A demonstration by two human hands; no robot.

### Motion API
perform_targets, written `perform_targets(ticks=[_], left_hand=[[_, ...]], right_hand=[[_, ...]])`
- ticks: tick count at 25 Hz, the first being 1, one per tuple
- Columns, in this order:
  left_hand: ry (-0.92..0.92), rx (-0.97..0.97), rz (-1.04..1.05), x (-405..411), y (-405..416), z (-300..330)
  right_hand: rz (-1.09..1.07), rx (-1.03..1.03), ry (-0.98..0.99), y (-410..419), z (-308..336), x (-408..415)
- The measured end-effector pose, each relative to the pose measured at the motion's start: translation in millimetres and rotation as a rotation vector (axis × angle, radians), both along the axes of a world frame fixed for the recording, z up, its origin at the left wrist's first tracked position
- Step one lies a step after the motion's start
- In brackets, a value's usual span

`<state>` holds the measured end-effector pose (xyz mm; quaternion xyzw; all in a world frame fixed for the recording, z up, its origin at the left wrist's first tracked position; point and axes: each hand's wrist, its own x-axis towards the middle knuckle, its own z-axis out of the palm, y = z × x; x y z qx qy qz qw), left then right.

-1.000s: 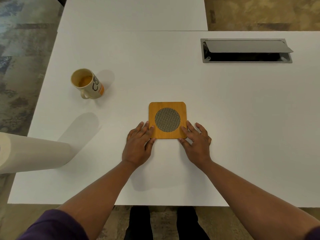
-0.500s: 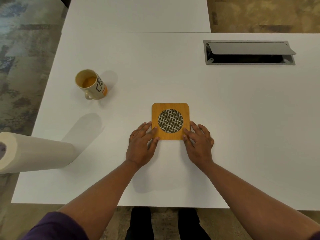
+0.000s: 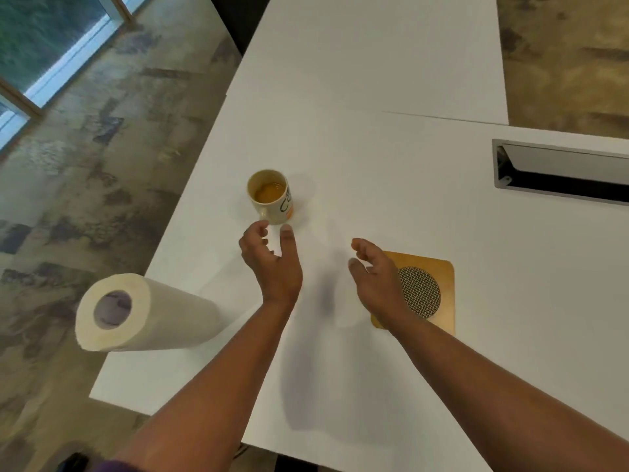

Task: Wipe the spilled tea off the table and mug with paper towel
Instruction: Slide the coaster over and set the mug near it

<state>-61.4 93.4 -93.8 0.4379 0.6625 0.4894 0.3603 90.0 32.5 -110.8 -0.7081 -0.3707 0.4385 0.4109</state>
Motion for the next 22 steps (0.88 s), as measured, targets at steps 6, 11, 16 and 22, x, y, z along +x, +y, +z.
perform_targets(ticks=[6,11,16,22], left_hand=[[-0.149,-0.142,0.007,-25,72,0],[-0.294,-0.183,0.02,-35,98,-7],[-0.344,-0.139,0.026,-36,102,-4],[-0.334,-0.085,-0.015,-30,86,4]], right_hand=[[0.21,-0.04,0.023,106,3,-60],[0.242,0.083,-0.15,151,-6,-77],[0.233,0.154,-0.17,154,-12,-80],[0.192,0.192,-0.2,136,-7,-70]])
